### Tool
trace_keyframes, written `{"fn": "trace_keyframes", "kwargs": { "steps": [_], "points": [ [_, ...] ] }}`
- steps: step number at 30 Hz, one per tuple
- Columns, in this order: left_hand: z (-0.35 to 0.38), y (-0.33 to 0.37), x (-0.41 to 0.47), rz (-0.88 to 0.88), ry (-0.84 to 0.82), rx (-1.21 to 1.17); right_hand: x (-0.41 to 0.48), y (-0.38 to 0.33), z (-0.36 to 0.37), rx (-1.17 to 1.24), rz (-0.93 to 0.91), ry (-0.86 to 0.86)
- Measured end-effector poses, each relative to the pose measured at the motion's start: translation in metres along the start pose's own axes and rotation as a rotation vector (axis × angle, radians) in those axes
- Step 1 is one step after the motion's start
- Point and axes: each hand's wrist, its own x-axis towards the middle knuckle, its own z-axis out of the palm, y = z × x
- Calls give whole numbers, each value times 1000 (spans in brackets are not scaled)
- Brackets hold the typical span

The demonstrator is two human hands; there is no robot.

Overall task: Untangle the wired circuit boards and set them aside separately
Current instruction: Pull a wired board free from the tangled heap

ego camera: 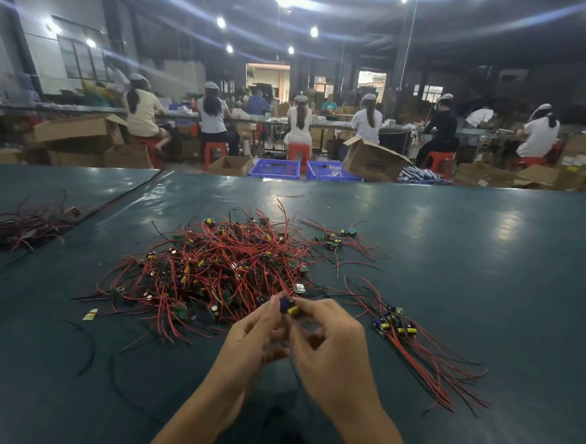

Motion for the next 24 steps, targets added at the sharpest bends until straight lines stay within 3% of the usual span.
{"fn": "trace_keyframes", "kwargs": {
  "steps": [4, 6, 12, 15, 18, 24],
  "points": [
    [-4, -2, 6, -34, 76, 62, 17, 9, -32, -197, -13, 271],
    [-9, -4, 8, -89, 110, 75, 25, 21, -48, -327, 85, 341],
    [-25, -4, 13, -30, 241, 135, 26, 68, -58, -669, 547, 139],
    [-37, -12, 16, 215, 308, 591, 22, 65, -40, -539, 489, 146],
    [-44, -26, 17, 303, 195, 1008, 15, 50, -11, -320, 330, 43],
    [-48, -34, 21, 265, 89, 1128, 2, 39, 20, -185, 287, -211]
  ]
}}
